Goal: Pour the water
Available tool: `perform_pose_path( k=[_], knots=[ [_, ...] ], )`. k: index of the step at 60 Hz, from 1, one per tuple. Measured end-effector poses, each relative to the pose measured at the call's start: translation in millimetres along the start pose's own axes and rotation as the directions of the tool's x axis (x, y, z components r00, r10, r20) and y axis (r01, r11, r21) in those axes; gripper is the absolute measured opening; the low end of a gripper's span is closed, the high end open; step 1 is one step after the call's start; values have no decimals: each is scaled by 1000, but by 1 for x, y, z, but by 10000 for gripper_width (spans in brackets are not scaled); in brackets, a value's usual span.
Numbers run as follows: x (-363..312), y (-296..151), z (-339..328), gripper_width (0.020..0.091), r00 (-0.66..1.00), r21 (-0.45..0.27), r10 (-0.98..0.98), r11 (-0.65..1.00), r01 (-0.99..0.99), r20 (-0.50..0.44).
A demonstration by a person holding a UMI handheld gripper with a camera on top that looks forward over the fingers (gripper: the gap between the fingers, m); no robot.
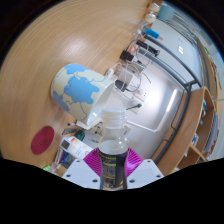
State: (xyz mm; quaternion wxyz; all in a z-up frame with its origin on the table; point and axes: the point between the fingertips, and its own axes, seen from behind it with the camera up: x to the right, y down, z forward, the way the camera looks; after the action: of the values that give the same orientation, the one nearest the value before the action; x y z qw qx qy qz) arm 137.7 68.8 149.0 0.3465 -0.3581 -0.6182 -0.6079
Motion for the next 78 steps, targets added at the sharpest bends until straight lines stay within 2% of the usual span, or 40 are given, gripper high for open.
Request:
perform_pose_path(
  k=[5, 10, 15, 21, 26, 32, 37, 51, 69, 78],
  knots=[
    [-3, 5, -8, 260, 981, -4, 195, 981, -195, 11],
    [-11, 18, -14, 259, 879, -19, 472, 882, -472, 63],
    [-18, 31, -21, 259, 692, -50, 718, 696, -716, 80],
    [-30, 45, -25, 265, 391, -89, 915, 400, -912, 96],
    [-43, 48, -22, 265, 92, -110, 990, 104, -989, 108],
    [-56, 33, -19, 264, -265, -162, 947, -238, -958, 179],
    [-69, 25, -13, 269, -418, -190, 888, -384, -903, 193],
    [-83, 18, -2, 275, -549, -179, 814, -521, -835, 191],
    [-85, 13, -1, 283, -531, -171, 829, -505, -846, 176],
    [-84, 15, -4, 379, -523, -161, 837, -501, -851, 162]
  ],
)
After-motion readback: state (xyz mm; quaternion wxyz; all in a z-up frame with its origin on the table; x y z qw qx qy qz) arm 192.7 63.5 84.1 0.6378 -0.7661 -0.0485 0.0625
